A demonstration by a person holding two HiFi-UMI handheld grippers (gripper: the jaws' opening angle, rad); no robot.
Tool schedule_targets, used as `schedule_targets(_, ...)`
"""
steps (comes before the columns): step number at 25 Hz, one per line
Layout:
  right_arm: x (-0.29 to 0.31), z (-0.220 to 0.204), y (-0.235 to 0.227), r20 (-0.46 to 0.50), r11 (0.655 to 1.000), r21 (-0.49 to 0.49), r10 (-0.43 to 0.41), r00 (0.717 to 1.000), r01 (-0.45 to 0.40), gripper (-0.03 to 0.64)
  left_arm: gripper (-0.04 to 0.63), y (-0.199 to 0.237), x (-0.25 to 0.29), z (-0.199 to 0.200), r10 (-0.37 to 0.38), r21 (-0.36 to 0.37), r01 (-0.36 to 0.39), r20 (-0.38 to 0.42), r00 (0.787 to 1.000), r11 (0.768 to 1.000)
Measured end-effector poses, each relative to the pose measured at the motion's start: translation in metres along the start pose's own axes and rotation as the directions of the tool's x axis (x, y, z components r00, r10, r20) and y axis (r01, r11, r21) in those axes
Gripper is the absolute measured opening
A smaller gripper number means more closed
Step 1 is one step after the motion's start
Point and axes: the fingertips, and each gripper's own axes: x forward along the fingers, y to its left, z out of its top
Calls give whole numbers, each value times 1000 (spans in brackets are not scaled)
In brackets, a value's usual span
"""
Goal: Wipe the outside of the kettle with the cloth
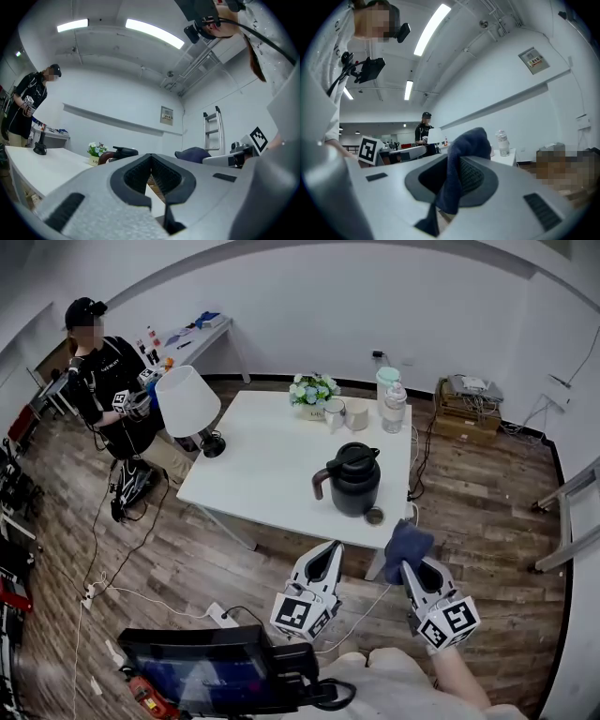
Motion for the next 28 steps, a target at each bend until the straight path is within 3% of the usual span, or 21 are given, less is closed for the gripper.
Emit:
schedule_targets(6, 17, 4, -13, -10, 1000, -4, 27, 1000, -28, 55, 8, 22, 20, -5, 24, 12, -24, 8, 1000, 1000)
schedule_targets(15, 75, 21, -33, -15, 991, -14, 136, 991, -136, 55, 8, 72, 60, -4, 128, 43, -129, 21, 992, 991)
schedule_targets(20, 96, 30, -48, -15, 988, -19, 152, 988, -152, 55, 8, 102, 78, 2, 207, 87, -211, 53, 977, 974)
schedule_targets(25, 112, 36, -65, -5, 987, 31, 157, 988, -157, 55, 8, 119, 98, -1, 230, 105, -236, 63, 971, 966)
schedule_targets(28, 127, 44, -75, 12, 973, 108, 203, 979, -203, 55, 8, 124, 104, -3, 228, 115, -235, 72, 971, 965)
